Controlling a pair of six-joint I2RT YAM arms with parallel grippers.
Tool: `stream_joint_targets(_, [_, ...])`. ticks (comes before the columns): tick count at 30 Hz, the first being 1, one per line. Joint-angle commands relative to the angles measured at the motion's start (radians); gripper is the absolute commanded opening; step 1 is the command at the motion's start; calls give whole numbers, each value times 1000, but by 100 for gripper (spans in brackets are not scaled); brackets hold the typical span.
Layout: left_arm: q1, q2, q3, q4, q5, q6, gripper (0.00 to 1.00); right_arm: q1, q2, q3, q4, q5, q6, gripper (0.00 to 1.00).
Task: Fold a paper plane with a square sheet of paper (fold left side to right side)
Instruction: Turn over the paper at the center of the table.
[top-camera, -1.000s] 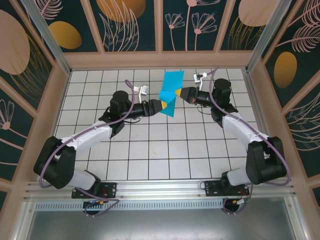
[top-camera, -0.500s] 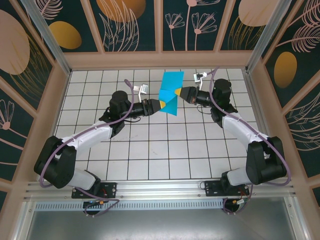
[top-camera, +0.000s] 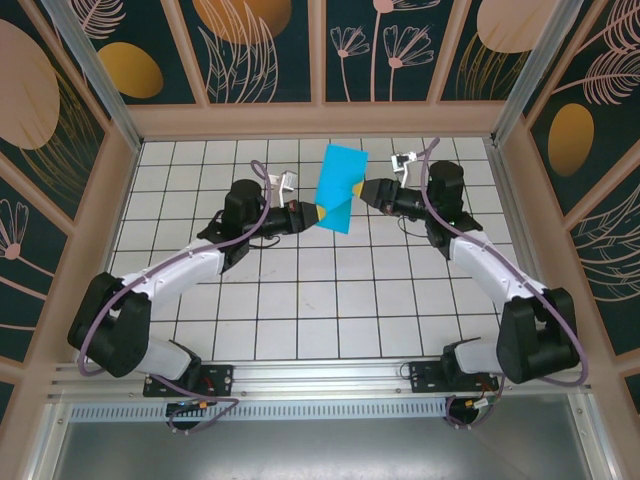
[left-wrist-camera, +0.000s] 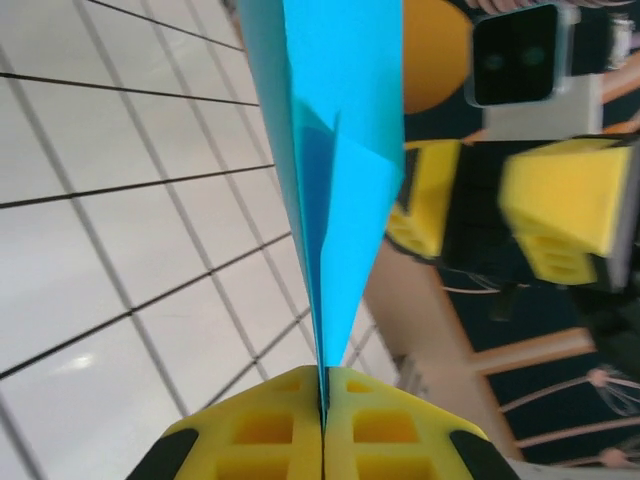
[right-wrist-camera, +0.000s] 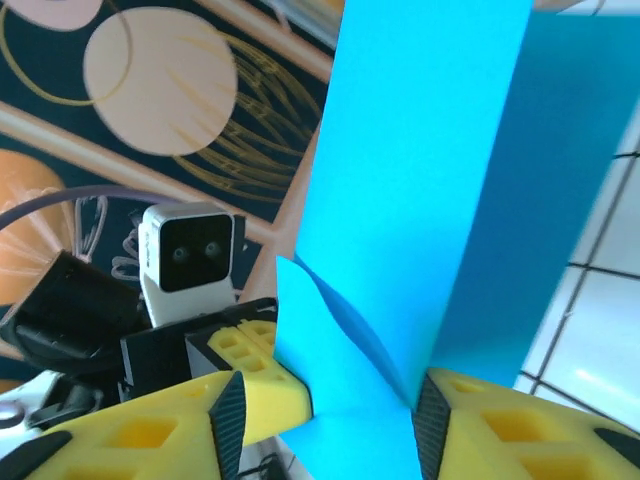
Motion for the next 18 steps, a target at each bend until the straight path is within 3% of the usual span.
stream_joint_targets(1, [-25,-57,80,-321,-212,224,4,-19,-51,48,-287,230,-185,56])
stream_joint_targets(5, [-124,-48,224,-646,-560,364,3,-30,-55,81,-520,558,-267,59])
stream_joint_targets(8, [-198,7,335,-868,-809,374,1,-50,-55,64,-598,720,-274,60])
stream_joint_targets(14, [-322,246,612,-1376,-1254,255,2,-102,-88,-24,-590,784,-248,61])
stream_joint_targets(18, [-372,405,748,-1571,-1375,164,2,-135,-113,-67,-555,743,-228,61])
